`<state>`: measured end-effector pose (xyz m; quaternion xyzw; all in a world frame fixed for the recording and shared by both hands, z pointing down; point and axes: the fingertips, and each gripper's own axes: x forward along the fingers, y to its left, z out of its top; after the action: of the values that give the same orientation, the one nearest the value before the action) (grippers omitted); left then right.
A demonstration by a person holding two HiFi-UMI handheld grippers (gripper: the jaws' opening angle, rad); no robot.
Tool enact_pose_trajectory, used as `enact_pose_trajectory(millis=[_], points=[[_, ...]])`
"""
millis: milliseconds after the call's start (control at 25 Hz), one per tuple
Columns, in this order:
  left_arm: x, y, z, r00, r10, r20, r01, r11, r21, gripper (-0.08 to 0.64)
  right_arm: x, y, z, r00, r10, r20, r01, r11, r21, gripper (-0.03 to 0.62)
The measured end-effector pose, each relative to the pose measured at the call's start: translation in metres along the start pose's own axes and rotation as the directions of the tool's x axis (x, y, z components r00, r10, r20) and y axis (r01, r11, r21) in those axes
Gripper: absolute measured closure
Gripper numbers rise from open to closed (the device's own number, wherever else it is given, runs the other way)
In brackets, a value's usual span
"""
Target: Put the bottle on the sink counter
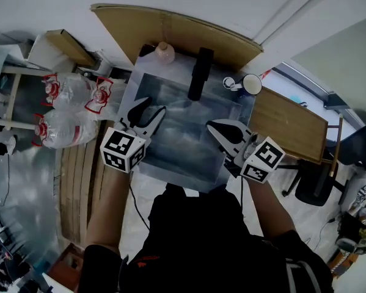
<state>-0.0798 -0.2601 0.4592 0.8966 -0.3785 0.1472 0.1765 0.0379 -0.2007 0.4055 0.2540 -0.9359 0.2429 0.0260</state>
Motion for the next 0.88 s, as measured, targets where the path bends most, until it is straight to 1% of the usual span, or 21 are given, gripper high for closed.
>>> enact_pose_trajectory(millis=[40,120,240,480,720,880], points=[[-0.008,-0.009,0.0,1.0,-0.005,0.007,0.005,1.0,0.009,0.385,-0.001,0.006,0.002,1.0,-0.001,0.005,0.001,1.0,-0.006,0.588],[-0.023,-0.027,-0.004,1.0,-0.018,0.015,0.017,1.0,0.023,0.399,-0.005,0.017,0.004,1.0,-0.004,0.014,0.004,1.0,-0.02,0.588],[-0.047,-0.048,-0.008,0.999,-0.036,0.031,0.035,0.999,0.017,0.435,-0.009,0.035,0.008,1.0,-0.005,0.025,0.006,0.999,-0.041,0.588],[-0.091,-0.071,-0.01,0.995,-0.058,0.079,0.057,0.998,0.016,0.518,-0.014,0.066,0.009,0.999,-0.011,0.036,0.014,0.997,-0.071,0.588],[-0.116,-0.092,-0.013,0.991,-0.095,0.099,0.092,0.995,0.036,0.535,-0.017,0.093,0.008,0.999,-0.005,0.046,0.01,0.995,-0.097,0.588],[-0.124,-0.104,-0.009,0.986,-0.124,0.111,0.117,0.991,0.068,0.538,-0.018,0.106,0.007,0.999,-0.004,0.044,0.009,0.993,-0.119,0.588]])
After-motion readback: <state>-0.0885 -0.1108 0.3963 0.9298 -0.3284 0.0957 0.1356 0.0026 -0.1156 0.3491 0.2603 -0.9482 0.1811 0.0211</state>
